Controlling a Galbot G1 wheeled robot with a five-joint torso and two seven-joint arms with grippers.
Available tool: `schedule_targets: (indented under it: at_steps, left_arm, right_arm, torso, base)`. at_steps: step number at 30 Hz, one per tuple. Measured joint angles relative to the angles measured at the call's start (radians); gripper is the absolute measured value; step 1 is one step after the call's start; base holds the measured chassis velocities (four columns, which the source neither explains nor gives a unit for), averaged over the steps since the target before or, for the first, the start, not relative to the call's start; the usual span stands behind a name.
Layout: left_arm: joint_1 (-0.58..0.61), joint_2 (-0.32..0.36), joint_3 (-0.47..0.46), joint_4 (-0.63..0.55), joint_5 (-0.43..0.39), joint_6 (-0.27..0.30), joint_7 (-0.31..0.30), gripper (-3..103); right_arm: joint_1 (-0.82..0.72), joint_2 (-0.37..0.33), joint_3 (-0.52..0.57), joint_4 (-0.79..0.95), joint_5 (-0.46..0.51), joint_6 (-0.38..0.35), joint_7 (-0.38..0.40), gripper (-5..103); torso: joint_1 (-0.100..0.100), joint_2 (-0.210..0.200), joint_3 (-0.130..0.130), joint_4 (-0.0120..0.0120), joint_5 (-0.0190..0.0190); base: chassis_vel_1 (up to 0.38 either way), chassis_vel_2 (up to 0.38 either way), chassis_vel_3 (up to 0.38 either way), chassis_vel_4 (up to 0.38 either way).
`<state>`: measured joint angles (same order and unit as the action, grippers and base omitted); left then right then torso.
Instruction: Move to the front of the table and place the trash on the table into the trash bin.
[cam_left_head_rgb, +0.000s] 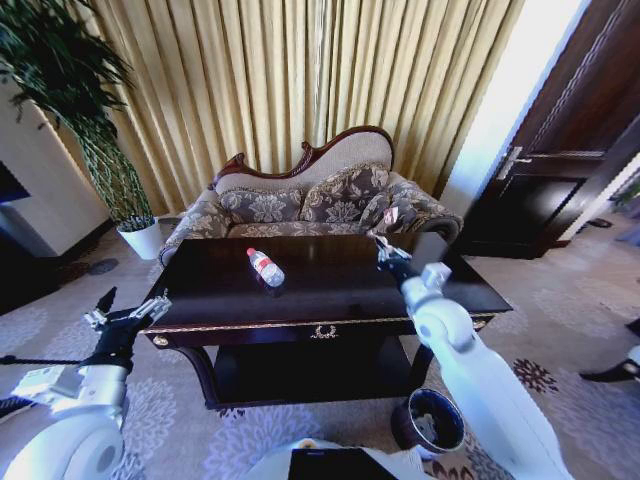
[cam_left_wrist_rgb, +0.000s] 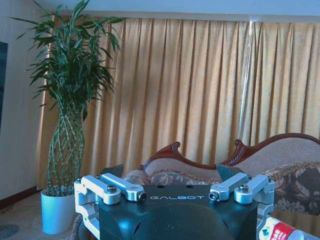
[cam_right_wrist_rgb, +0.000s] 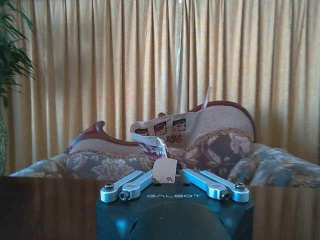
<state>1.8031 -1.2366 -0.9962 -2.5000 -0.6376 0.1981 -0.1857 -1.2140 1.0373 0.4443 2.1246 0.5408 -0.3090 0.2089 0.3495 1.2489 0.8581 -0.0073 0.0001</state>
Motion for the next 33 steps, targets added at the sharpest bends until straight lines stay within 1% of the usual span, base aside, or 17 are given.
schedule_targets:
  at_steps: [1, 4, 5, 9, 10, 13, 16, 19, 22, 24, 33]
  left_arm:
    - [0.0, 0.0, 0.0, 0.0, 0.0, 0.0, 0.0, 100]
    - [-0.012, 0.023, 0.003, 0.0, -0.012, 0.013, -0.002, 100]
    - [-0.012, 0.023, 0.003, 0.0, -0.012, 0.013, -0.002, 100]
    - [-0.026, 0.029, 0.012, 0.0, -0.016, 0.024, -0.005, 100]
    - [-0.026, 0.029, 0.012, 0.0, -0.016, 0.024, -0.005, 100]
    - [-0.024, 0.028, 0.011, 0.0, -0.015, 0.026, -0.005, 100]
    - [-0.019, 0.029, 0.009, 0.0, -0.014, 0.029, -0.004, 100]
    - [-0.018, 0.034, 0.01, 0.0, -0.014, 0.033, -0.003, 100]
    - [-0.024, 0.041, 0.023, 0.0, -0.015, 0.055, -0.002, 100]
    - [-0.024, 0.041, 0.025, 0.0, -0.015, 0.059, -0.002, 100]
    - [-0.026, 0.088, 0.018, 0.0, -0.024, 0.083, 0.018, 100]
  right_arm:
    - [0.0, 0.0, 0.0, 0.0, 0.0, 0.0, 0.0, 0]
    - [-0.095, 0.016, 0.061, 0.049, -0.02, 0.009, -0.004, 0]
    - [-0.095, 0.016, 0.061, 0.049, -0.02, 0.009, -0.004, 0]
    - [-0.253, 0.033, 0.19, 0.136, -0.013, 0.039, -0.017, 0]
    - [-0.253, 0.033, 0.19, 0.136, -0.013, 0.039, -0.017, 0]
    - [-0.355, 0.049, 0.251, 0.206, 0.006, 0.054, -0.021, 0]
    - [-0.399, 0.061, 0.27, 0.236, 0.01, 0.062, -0.021, 0]
    - [-0.424, 0.069, 0.273, 0.258, 0.009, 0.066, -0.021, 0]
    - [-0.451, 0.084, 0.264, 0.294, 0.007, 0.067, -0.022, 0]
    - [-0.456, 0.087, 0.261, 0.299, 0.005, 0.067, -0.022, 0]
    - [-0.481, 0.12, 0.213, 0.32, -0.061, 0.071, -0.025, 0]
  torso:
    - [0.0, 0.0, 0.0, 0.0, 0.0]
    - [0.0, 0.0, 0.0, -0.0002, 0.0]
    - [0.0, 0.0, 0.0, -0.0002, 0.0]
    - [0.0, 0.0, 0.0, -0.0003, -0.0002]
    - [0.0, 0.0, 0.0, -0.0003, -0.0002]
    - [0.0, 0.0, 0.0, -0.0002, -0.0002]
    - [0.0, 0.0, 0.0, -0.0001, -0.0003]
    - [0.0, 0.0, 0.0, -0.0001, -0.0002]
    - [0.0, 0.0, 0.0, -0.0001, -0.0002]
    - [0.0, 0.0, 0.0, -0.0001, -0.0002]
    - [0.0, 0.0, 0.0, -0.0002, -0.0002]
  base:
    - [0.0, 0.0, 0.0, 0.0]
    - [0.0, 0.0, 0.0, 0.0]
    - [0.0, 0.0, 0.0, 0.0]
    - [0.0, 0.0, 0.0, 0.0]
    - [0.0, 0.0, 0.0, 0.0]
    - [0.0, 0.0, 0.0, 0.0]
    - [0.0, 0.0, 0.0, 0.0]
    - [0.0, 0.0, 0.0, 0.0]
    - [0.0, 0.0, 0.0, 0.0]
    - [0.0, 0.0, 0.0, 0.0]
    - [0.0, 0.0, 0.0, 0.0]
